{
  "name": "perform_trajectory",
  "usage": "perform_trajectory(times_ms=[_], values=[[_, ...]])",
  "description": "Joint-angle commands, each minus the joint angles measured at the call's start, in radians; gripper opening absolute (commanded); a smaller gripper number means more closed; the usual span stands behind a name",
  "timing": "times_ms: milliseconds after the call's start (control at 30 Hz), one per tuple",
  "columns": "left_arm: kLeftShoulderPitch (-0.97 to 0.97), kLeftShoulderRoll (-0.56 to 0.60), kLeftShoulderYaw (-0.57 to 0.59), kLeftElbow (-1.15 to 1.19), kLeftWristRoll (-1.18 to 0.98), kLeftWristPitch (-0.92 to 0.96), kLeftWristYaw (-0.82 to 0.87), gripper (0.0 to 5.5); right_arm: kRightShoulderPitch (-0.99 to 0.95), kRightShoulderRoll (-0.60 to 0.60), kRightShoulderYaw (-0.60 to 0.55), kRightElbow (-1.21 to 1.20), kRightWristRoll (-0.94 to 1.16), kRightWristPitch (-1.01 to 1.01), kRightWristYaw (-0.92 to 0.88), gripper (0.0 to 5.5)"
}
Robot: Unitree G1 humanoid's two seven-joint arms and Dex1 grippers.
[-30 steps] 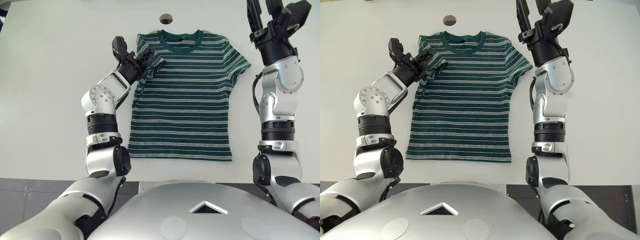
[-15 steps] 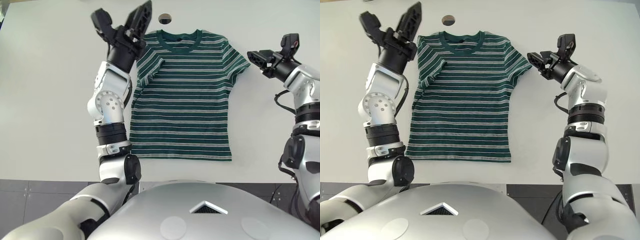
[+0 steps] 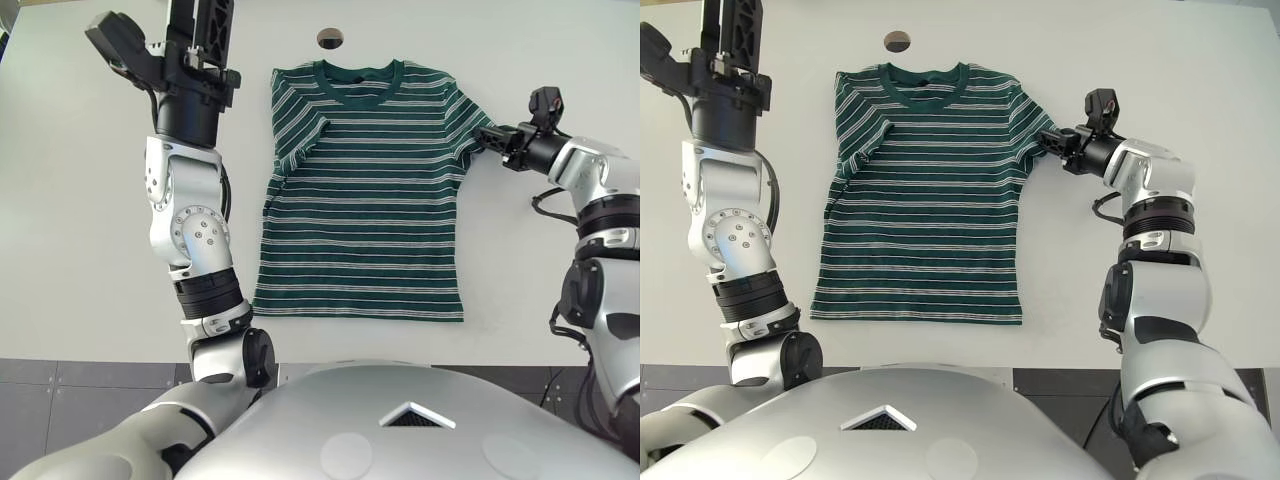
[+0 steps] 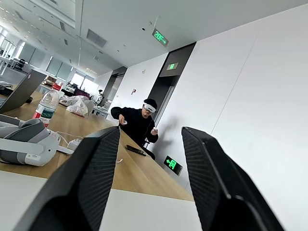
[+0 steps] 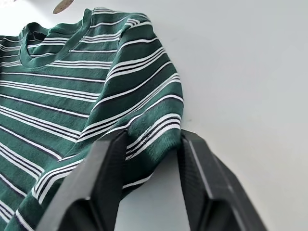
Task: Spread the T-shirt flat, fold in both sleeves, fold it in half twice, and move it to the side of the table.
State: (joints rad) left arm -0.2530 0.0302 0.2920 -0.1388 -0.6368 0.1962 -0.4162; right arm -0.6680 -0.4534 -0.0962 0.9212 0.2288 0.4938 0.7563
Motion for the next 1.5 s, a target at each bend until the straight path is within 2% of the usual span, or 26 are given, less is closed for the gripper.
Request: perform_trajectory(times_ms=[33,233,267,567,733,933,1000,1067,1367,1500], values=[[0.010,0.014,-0.006,0.004,-0.013,0.016,0.015,2.36,0.009,-0.007,-0.008,-0.029,-0.003,0.032,-0.012,1.14],[0.015,0.020,-0.017,0.009,-0.024,0.018,0.019,2.36,0.006,-0.016,-0.022,-0.118,0.007,0.055,-0.023,0.14],[0.015,0.021,-0.019,0.009,-0.025,0.018,0.019,2.36,0.013,-0.017,-0.020,-0.157,0.009,0.062,-0.023,0.12],[0.010,0.029,-0.018,0.005,-0.052,0.033,0.019,2.36,0.099,0.020,0.034,-0.495,0.024,0.170,-0.037,0.12],[0.008,0.037,-0.012,0.002,-0.074,0.050,0.021,2.36,0.147,0.099,0.106,-0.655,0.046,0.237,-0.059,0.12],[0.013,0.046,-0.002,0.033,-0.088,0.044,-0.002,2.36,0.139,0.216,0.134,-0.601,0.040,0.201,-0.125,0.12],[0.018,0.058,0.011,0.052,-0.098,0.041,-0.019,2.36,0.149,0.224,0.133,-0.578,0.029,0.178,-0.143,0.47],[0.025,0.070,0.031,0.076,-0.113,0.040,-0.036,2.36,0.150,0.217,0.140,-0.565,0.018,0.157,-0.148,0.79],[0.053,0.102,0.024,0.092,-0.106,0.053,-0.069,2.36,0.194,0.151,0.159,-0.746,0.060,0.241,-0.085,0.79],[0.092,0.154,-0.038,0.072,-0.039,0.056,-0.117,2.36,0.257,0.032,0.109,-0.933,0.174,0.399,0.017,0.79]])
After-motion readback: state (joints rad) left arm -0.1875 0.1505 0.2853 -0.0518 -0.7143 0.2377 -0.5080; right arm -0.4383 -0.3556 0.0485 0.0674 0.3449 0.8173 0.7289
